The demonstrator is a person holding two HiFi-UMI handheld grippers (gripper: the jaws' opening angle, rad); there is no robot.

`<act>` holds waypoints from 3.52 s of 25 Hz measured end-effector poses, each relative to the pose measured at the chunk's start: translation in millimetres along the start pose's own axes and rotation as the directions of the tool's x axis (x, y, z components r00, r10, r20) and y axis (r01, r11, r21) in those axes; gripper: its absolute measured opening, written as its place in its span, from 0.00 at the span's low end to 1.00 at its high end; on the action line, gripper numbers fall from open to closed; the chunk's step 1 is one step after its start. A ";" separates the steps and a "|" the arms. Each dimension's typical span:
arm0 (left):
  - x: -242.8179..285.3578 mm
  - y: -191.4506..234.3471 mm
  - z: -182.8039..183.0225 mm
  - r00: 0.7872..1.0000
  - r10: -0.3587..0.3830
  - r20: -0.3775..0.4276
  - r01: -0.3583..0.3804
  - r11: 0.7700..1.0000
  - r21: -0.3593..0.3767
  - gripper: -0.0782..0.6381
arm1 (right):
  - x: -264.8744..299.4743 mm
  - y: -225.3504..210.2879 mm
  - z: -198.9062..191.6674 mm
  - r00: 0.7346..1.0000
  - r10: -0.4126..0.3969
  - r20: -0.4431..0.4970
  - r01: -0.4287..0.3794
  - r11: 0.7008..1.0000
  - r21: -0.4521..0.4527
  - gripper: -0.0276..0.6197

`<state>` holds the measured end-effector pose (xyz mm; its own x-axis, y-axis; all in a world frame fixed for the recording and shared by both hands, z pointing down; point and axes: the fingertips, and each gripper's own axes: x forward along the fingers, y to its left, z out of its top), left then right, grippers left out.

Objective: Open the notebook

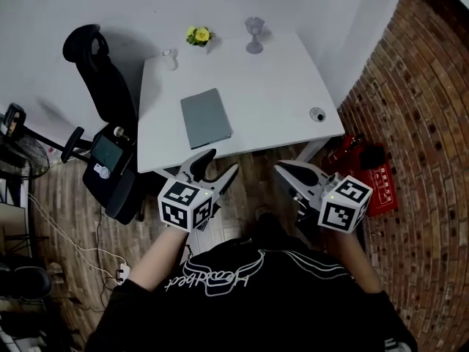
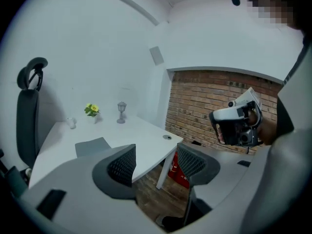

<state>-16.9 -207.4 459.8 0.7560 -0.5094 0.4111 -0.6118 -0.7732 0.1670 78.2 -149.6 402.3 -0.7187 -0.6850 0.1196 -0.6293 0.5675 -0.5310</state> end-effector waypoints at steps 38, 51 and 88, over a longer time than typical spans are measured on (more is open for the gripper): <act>161.6 129.0 -87.0 0.883 0.368 -0.292 -0.299 0.920 0.254 0.49 | 81.4 -171.3 47.0 0.966 0.146 -0.213 -0.136 0.989 0.059 0.04; 164.2 133.3 -90.9 0.877 0.375 -0.300 -0.308 0.919 0.248 0.40 | 81.3 -186.4 44.5 0.966 0.116 -0.233 -0.101 0.992 0.078 0.04; 131.1 131.0 -42.3 0.898 0.355 -0.260 -0.312 0.930 0.193 0.17 | 104.7 -145.8 51.4 0.967 0.140 -0.215 -0.127 0.989 0.073 0.04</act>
<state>-7.7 -359.5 573.5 0.4010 -0.6340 0.6612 -0.7602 -0.6331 -0.1460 109.9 -327.5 449.1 -0.8464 -0.4843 0.2213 -0.5093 0.6152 -0.6017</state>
